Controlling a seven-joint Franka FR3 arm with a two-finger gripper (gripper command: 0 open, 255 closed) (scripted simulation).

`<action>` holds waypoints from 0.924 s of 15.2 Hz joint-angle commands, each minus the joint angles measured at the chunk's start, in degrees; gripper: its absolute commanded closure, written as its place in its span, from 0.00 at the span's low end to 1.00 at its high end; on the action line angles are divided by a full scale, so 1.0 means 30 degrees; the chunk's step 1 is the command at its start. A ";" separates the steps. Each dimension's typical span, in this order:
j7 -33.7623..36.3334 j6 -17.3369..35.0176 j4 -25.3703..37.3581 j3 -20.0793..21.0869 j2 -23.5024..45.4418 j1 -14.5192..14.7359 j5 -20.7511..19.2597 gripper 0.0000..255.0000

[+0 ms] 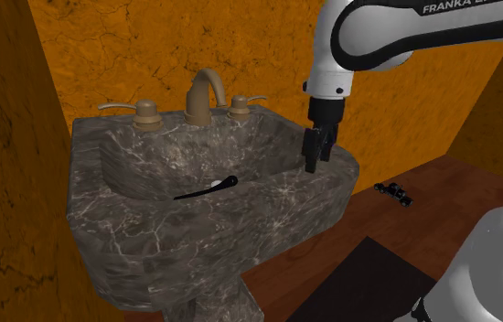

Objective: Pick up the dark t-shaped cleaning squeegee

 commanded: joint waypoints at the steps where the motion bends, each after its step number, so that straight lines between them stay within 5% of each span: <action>1: -0.0017 0.0632 0.0679 0.0130 0.1278 0.0328 0.0767 0.00; 14: -0.1246 0.2736 0.7002 0.0784 0.9493 0.1774 0.5060 0.00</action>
